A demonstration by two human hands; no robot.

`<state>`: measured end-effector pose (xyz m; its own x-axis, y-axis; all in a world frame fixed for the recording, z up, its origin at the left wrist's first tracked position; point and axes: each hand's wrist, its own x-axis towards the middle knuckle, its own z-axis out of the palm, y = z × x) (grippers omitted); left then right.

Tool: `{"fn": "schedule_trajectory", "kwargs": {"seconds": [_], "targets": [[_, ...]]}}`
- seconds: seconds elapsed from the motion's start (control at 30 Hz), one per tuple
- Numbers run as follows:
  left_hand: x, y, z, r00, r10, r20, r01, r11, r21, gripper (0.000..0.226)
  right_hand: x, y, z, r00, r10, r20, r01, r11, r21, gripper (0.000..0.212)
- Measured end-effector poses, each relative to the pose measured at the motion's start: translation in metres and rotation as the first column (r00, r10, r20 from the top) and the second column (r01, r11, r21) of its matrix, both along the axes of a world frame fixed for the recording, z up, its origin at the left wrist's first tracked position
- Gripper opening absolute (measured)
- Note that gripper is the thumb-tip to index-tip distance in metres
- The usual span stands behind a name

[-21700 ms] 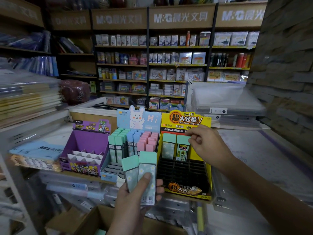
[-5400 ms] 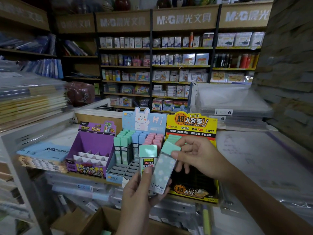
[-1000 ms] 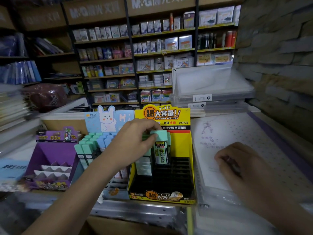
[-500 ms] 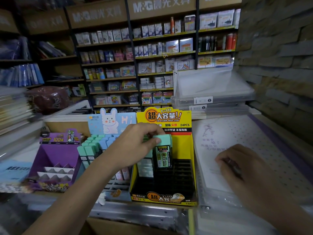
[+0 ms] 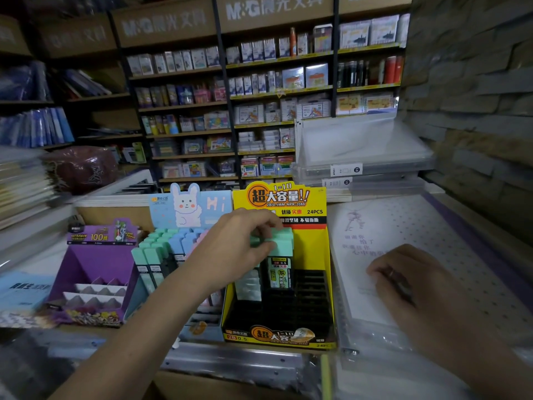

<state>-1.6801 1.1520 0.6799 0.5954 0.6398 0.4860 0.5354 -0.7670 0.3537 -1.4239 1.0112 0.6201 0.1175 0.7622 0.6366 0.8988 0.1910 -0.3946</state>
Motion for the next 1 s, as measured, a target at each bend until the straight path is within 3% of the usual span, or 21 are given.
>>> {"fn": "schedule_trajectory", "kwargs": {"seconds": [0.13,0.5,0.8,1.0], "targets": [[0.003,-0.005,-0.004,0.999,0.036,-0.002,-0.036,0.998,0.05,0.009,0.0,0.001,-0.001,1.0,-0.008,0.015,0.008,1.0,0.007,0.024],[-0.003,-0.021,-0.004,0.997,0.079,-0.008,-0.078,0.989,0.128,0.014,-0.002,0.0,-0.001,0.999,-0.043,0.021,0.043,0.999,0.022,0.027],[-0.059,-0.061,-0.013,0.946,0.087,0.312,-0.126,0.986,0.108,0.011,-0.034,-0.024,0.034,0.997,-0.024,0.071,0.01,0.983,0.183,0.017],[-0.117,-0.085,-0.055,0.908,0.13,0.399,-0.109,0.991,-0.077,0.011,-0.109,-0.039,0.025,0.962,0.224,-0.155,-0.209,0.972,0.105,0.011]]}}
